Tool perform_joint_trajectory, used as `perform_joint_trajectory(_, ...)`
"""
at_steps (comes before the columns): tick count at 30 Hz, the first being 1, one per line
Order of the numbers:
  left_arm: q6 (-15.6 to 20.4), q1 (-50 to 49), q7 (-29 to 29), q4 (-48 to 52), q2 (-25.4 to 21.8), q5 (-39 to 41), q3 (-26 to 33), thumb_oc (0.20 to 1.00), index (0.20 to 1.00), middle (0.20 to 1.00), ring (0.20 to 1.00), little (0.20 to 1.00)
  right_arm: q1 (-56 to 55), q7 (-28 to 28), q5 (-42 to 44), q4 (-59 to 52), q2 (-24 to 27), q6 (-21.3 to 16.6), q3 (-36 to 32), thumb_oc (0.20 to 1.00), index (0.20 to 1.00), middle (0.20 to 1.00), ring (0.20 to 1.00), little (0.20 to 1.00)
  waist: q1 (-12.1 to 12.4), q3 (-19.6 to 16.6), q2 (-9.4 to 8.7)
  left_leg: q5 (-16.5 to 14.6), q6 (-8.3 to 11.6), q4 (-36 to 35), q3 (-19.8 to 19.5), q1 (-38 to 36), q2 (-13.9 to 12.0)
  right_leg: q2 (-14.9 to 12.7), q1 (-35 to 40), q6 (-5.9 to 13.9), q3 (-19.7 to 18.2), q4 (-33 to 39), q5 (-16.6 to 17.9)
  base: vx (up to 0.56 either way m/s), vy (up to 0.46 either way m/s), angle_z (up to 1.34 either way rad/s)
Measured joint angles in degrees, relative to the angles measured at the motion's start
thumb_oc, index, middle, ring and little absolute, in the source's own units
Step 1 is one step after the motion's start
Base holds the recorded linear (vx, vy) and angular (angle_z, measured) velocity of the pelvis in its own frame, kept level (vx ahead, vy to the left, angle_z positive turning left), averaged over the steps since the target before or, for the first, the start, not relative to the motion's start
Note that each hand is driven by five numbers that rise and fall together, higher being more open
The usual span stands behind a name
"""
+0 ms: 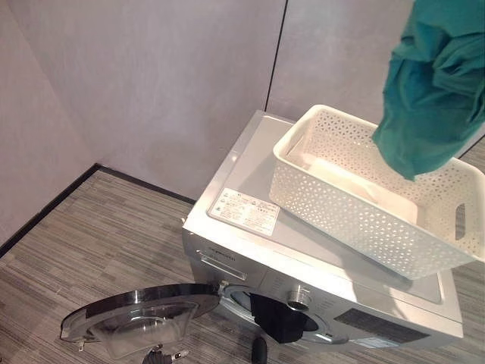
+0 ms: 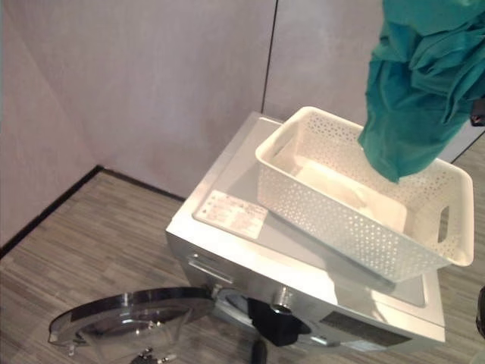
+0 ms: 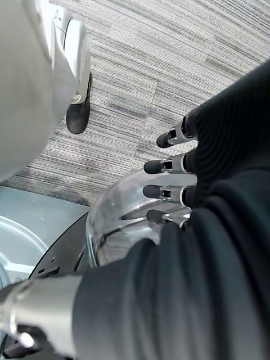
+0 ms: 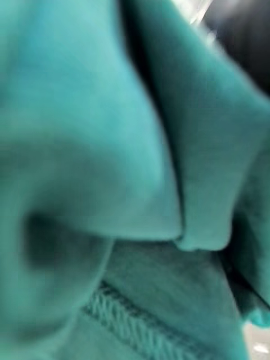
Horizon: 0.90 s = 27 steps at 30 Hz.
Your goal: Grab the laundry basket,head to the washer,open it,put in the laundry and shut it.
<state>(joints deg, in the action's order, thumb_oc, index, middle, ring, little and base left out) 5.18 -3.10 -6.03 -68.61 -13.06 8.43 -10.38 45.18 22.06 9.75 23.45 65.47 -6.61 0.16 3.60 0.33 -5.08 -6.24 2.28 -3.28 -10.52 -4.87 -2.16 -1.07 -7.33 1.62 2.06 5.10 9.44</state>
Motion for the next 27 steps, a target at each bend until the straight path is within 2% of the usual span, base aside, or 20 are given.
perform_joint_trajectory(7,0.0,-0.1,0.0,-0.1,0.0,0.0,0.1,1.0,1.0,1.0,1.0,1.0,-0.1,2.0,-2.0,1.5,2.8,0.1,-1.1,0.2,0.2,0.2,0.2,0.2,-1.4,-0.2,0.33,-0.3,-0.34,0.2,0.3,-0.1,0.6,0.0,0.0,0.43,-0.7,-0.1,0.3,0.02,0.061,-0.02)
perform_joint_trajectory(8,0.0,0.7,0.0,-0.4,0.0,0.0,0.2,1.0,1.0,1.0,1.0,1.0,-0.5,2.1,-2.4,4.0,6.9,-0.5,-0.1,0.2,0.2,0.2,0.2,0.2,-0.8,-0.2,0.34,-0.4,-0.71,0.8,0.1,0.7,1.1,-0.3,-0.6,0.72,-1.1,-0.1,0.5,0.01,0.054,-0.01)
perform_joint_trajectory(9,0.1,0.9,-0.1,-0.6,0.2,0.0,-0.2,1.0,1.0,1.0,1.0,1.0,0.3,2.3,-2.7,6.6,8.9,-0.5,-0.8,0.2,0.2,0.2,0.2,0.2,-0.2,-0.1,0.41,-0.2,-1.0,0.6,0.3,1.0,0.9,-0.5,-1.0,0.81,-1.3,0.0,0.6,0.02,0.047,-0.11)
perform_joint_trajectory(12,0.1,0.3,-0.2,-1.6,0.6,-0.1,0.0,1.0,1.0,1.0,1.0,1.0,-1.6,7.3,-5.2,10.4,10.0,1.6,-6.8,0.2,0.2,0.2,0.2,0.2,-1.5,-0.5,1.09,-0.3,-1.6,0.0,1.8,-0.1,1.6,-1.0,-0.7,1.25,-2.6,0.0,0.5,0.03,0.056,-0.24)
perform_joint_trajectory(15,-0.1,-1.3,-0.6,-2.3,1.7,-0.1,1.2,1.0,1.0,1.0,1.0,1.0,-7.6,12.0,-13.0,10.1,15.2,5.8,-13.9,0.2,0.2,0.2,0.2,0.2,-3.1,-1.1,2.99,-0.5,-2.45,-0.5,3.1,-1.0,2.1,-1.4,-0.5,1.92,-3.5,0.0,0.1,0.06,0.063,-0.18)
perform_joint_trajectory(16,0.2,-1.6,-1.7,-2.3,2.7,0.0,4.1,1.0,1.0,1.0,1.0,1.0,-14.7,14.8,-18.6,6.7,15.8,7.8,-21.8,0.2,0.2,0.2,0.2,0.2,-3.3,-1.2,3.7,-0.3,-2.75,-1.2,3.1,-1.4,2.0,-1.3,-0.5,2.01,-3.5,0.2,0.1,0.01,0.02,-0.09)
perform_joint_trajectory(19,0.0,-2.6,-2.4,-2.9,3.7,-0.1,4.5,1.0,1.0,1.0,1.0,1.0,-22.8,18.8,-22.0,3.7,15.8,9.1,-31.0,0.2,0.2,0.2,0.2,0.2,-4.5,-0.8,5.04,-0.4,-2.84,-1.7,3.5,-2.1,2.2,-1.3,-0.1,2.36,-4.2,0.1,-0.1,0.04,0.016,-0.08)
perform_joint_trajectory(20,0.1,-2.5,-2.6,-3.3,3.8,-0.1,4.6,1.0,1.0,1.0,1.0,1.0,-28.3,19.2,-22.1,3.4,14.5,9.1,-34.4,0.2,0.2,0.2,0.2,0.2,-4.5,-0.8,4.91,-0.4,-2.84,-1.8,3.5,-2.3,2.1,-1.2,0.1,2.39,-4.2,0.1,-0.2,0.03,0.022,0.03)
perform_joint_trajectory(21,0.2,-2.5,-2.6,-3.3,3.5,-0.2,4.8,1.0,1.0,1.0,1.0,1.0,-34.3,19.6,-22.5,1.9,10.5,8.9,-39.0,0.2,0.2,0.2,0.2,0.2,-4.6,-0.8,4.56,-0.4,-2.84,-1.8,3.5,-2.4,1.9,-1.1,0.3,2.32,-4.2,0.2,-0.3,0.0,0.0,0.0)
perform_joint_trajectory(22,0.2,-2.5,-2.6,-3.3,3.2,-0.5,5.2,1.0,1.0,1.0,1.0,1.0,-37.5,19.7,-22.5,1.2,6.9,9.1,-40.7,0.2,0.2,0.2,0.2,0.2,-4.6,-0.6,4.0,-0.4,-2.85,-1.9,3.6,-2.6,1.9,-1.1,0.3,2.34,-4.2,0.5,-0.5,0.02,0.01,-0.07)
perform_joint_trajectory(25,-0.2,-2.3,-2.7,-3.4,3.5,-0.6,4.7,1.0,1.0,1.0,1.0,1.0,-38.7,19.7,-22.4,1.4,0.8,9.6,-40.7,0.2,0.2,0.2,0.2,0.2,-4.8,-0.4,4.42,-0.5,-2.99,-1.9,4.6,-3.1,2.2,-1.1,0.2,2.55,-4.8,0.5,-0.7,0.01,0.016,-0.14)
perform_joint_trajectory(27,-0.3,-2.0,-2.7,-3.3,3.6,-0.8,4.6,1.0,1.0,1.0,1.0,1.0,-44.1,19.8,-22.5,1.2,-5.8,9.5,-40.9,0.2,0.2,0.2,0.2,0.2,-4.8,-0.5,4.55,-0.5,-3.01,-1.9,4.6,-3.0,2.2,-1.1,0.1,2.48,-4.9,0.5,-0.4,0.0,0.005,-0.02)
